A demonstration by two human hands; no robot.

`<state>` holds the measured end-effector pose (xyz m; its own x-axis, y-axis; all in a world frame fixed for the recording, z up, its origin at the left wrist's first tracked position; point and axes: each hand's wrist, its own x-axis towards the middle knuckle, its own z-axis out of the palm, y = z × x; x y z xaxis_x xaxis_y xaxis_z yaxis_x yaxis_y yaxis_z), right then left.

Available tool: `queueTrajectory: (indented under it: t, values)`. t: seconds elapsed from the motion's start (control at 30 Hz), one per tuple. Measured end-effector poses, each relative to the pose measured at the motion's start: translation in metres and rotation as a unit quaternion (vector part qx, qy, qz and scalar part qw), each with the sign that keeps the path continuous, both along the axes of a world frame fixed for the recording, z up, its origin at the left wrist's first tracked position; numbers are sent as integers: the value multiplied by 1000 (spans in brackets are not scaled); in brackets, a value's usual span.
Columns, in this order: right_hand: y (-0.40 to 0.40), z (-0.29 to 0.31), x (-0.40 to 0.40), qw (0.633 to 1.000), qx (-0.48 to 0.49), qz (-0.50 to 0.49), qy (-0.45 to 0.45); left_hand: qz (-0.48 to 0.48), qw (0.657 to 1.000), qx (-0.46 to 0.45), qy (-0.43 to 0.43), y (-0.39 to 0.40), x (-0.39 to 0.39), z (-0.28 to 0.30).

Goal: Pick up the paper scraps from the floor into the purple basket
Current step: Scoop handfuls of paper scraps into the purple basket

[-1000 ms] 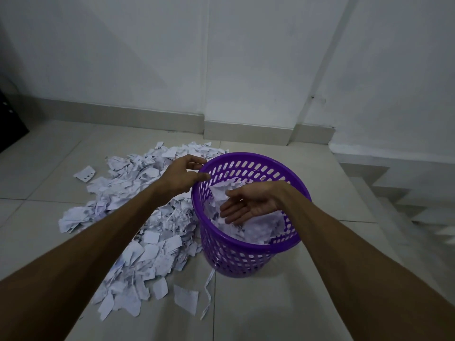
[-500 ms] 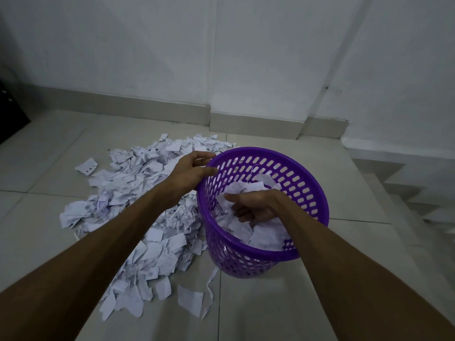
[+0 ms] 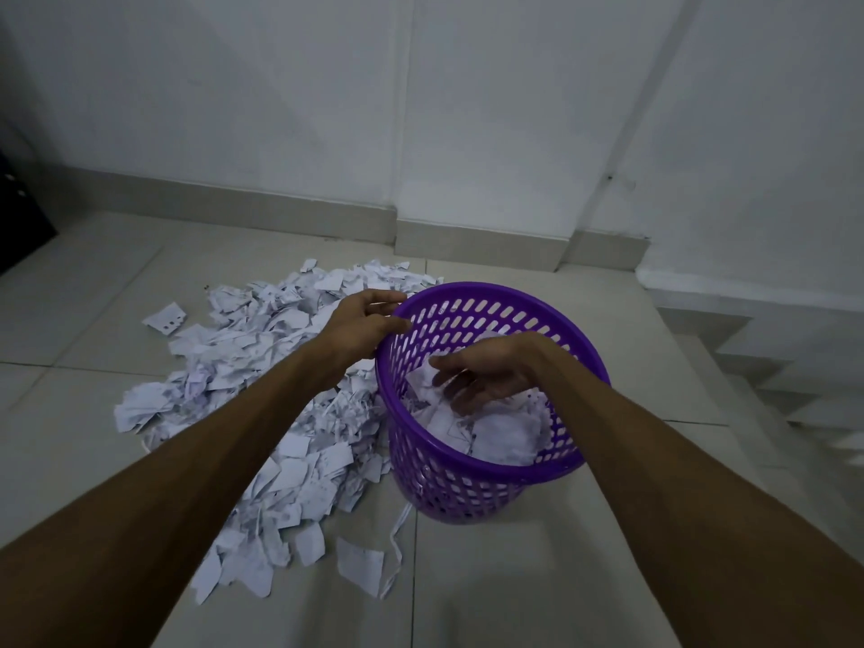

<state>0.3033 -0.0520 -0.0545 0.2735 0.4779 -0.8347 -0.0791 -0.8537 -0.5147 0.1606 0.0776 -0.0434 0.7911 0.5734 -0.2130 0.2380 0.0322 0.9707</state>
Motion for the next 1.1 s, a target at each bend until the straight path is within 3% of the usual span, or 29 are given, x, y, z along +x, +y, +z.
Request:
queueTrajectory:
  t: [0.13, 0.37, 0.5, 0.6, 0.73, 0.9, 1.1]
  values:
    - [3, 32, -3, 998, 43, 6, -39, 7, 1000, 25, 11, 4, -14, 8]
    - [41, 69, -23, 968, 207, -42, -136, 54, 998, 29, 15, 33, -53, 21]
    - [65, 81, -40, 968, 118, 68, -208, 74, 997, 11, 34, 52, -77, 14]
    - [80, 100, -50, 945, 59, 115, -300, 82, 996, 2, 46, 66, -92, 7]
    - [105, 118, -66, 927, 166, 89, -325, 95, 994, -16, 55, 83, -107, -7]
    - [142, 87, -93, 926, 204, 95, -303, 102, 991, -40, 75, 101, -120, -26]
    - [174, 5, -113, 948, 118, 128, -266, 121, 987, -63, 89, 121, -124, -61]
